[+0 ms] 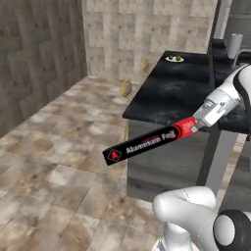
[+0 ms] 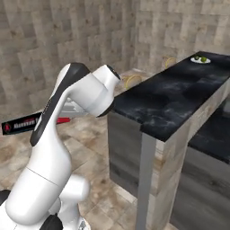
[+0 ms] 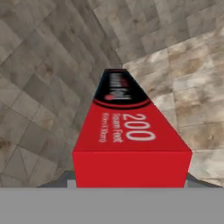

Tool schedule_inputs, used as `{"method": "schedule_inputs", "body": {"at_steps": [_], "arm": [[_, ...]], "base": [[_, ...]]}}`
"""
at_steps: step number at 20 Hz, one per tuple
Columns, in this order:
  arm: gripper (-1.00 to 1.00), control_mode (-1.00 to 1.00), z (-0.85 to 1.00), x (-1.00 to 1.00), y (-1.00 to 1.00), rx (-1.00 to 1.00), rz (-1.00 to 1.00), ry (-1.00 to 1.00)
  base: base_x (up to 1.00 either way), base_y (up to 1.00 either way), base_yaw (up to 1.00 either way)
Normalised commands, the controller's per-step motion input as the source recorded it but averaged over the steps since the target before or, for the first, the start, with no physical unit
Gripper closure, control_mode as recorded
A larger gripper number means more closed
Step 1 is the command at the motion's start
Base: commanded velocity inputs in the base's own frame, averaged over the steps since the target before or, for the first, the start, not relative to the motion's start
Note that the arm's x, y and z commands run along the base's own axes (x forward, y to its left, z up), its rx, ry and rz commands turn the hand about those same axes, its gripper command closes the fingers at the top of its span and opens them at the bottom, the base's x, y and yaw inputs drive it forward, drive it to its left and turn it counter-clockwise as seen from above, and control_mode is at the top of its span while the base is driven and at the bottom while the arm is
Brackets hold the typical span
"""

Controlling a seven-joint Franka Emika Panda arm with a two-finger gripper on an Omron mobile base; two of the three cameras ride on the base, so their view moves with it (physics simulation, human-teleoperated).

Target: Retrieve the tupperware and aluminum foil from the cabinet and place them on the dining counter near the plate with lime and avocado to prepare for storing leftovers.

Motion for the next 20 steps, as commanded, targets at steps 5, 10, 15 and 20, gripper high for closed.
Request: {"method": "schedule_inputs", "body": {"at_steps": [5, 10, 15, 20], "arm": [[1.00, 1.00, 0.00, 0.00, 0.00, 0.00, 0.00, 0.00], [1.00, 1.00, 0.00, 0.00, 0.00, 0.00, 0.00, 0.00], [1.00, 1.00, 0.00, 0.00, 0.00, 0.00, 0.00, 0.00], [1.00, 1.00, 0.00, 0.00, 0.00, 0.00, 0.00, 0.00]], "base": [[0.71, 1.00, -0.52], [0.70, 1.00, -0.52], [0.70, 1.00, -0.51], [0.73, 1.00, -0.52]]}}
